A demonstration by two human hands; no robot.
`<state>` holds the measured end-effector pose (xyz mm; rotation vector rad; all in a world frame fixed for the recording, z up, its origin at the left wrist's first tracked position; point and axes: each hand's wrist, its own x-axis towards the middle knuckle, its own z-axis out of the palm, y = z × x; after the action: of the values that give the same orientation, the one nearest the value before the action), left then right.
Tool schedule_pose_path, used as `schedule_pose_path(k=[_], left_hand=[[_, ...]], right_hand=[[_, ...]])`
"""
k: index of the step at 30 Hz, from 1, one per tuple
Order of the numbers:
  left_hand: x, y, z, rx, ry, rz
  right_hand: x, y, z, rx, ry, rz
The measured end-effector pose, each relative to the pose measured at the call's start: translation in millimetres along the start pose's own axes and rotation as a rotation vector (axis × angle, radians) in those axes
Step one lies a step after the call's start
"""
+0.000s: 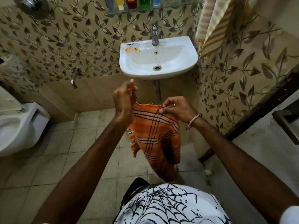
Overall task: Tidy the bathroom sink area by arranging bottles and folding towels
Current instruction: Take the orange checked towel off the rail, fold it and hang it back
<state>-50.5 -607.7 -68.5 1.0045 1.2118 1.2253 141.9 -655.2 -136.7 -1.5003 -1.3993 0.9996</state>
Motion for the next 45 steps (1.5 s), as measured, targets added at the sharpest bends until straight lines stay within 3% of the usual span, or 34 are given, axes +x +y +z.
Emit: schedule_pose_path(k=[3, 6, 8, 13, 19, 25, 28, 33, 39, 45], left_hand=[[1, -1, -4, 0.570, -0.269, 0.320], [2, 1, -3, 1.008, -0.586, 0.351], [3, 2, -3, 1.112, -0.686, 0.418], [4, 3, -1, 1.064, -0.651, 0.555], [-2, 8, 0, 1.016, -0.662, 0.614], [13, 22, -14, 1.078, -0.618, 0.603], [18, 27, -24, 1.070, -0.577, 0.579], [19, 33, -30, 1.060, -0.539, 0.576], [25, 31, -34, 1.077, -0.501, 0.453], [8, 23, -11, 1.036, -0.835, 0.258]], right_hand=[[-2, -4, 0, 0.024, 0.029, -0.027], [-3, -7, -2, -0.032, 0.069, -0.069], [-4, -6, -3, -0.006, 0.057, -0.063], [-8, 5, -9, 0.179, -0.102, 0.055], [-7, 11, -8, -0.056, -0.349, 0.169], [-9, 16, -8, 0.058, -0.219, 0.166], [-12, 14, -12, 0.105, -0.228, 0.105], [-10, 11, -17, 0.038, -0.155, 0.000], [-5, 5, -14, -0.042, -0.107, -0.091], [-4, -4, -11, -0.113, -0.112, -0.158]])
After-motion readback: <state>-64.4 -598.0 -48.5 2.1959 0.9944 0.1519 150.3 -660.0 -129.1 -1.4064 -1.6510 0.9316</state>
